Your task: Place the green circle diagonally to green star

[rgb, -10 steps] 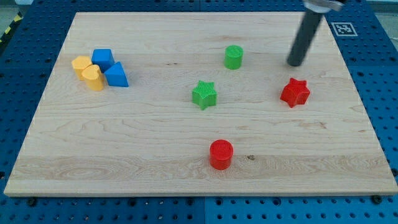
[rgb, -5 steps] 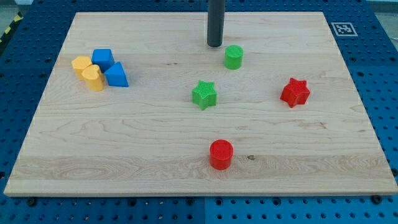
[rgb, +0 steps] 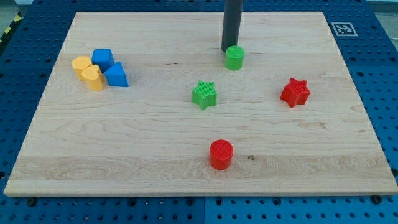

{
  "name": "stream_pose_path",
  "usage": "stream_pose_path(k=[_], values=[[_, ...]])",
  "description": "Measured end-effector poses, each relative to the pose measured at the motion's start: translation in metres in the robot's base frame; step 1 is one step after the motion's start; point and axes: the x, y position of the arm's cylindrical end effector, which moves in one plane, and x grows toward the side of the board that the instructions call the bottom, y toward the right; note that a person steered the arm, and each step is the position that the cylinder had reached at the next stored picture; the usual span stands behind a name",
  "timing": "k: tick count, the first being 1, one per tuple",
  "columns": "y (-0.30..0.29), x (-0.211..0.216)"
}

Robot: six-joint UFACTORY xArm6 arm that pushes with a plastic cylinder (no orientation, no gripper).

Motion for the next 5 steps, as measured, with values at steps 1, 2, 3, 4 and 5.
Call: stream_pose_path(k=[1,2,3,4,5], values=[[0.008,0.005],[0.008,0.015],[0.008,0.031],[0.008,0.043],[0.015,0.031]])
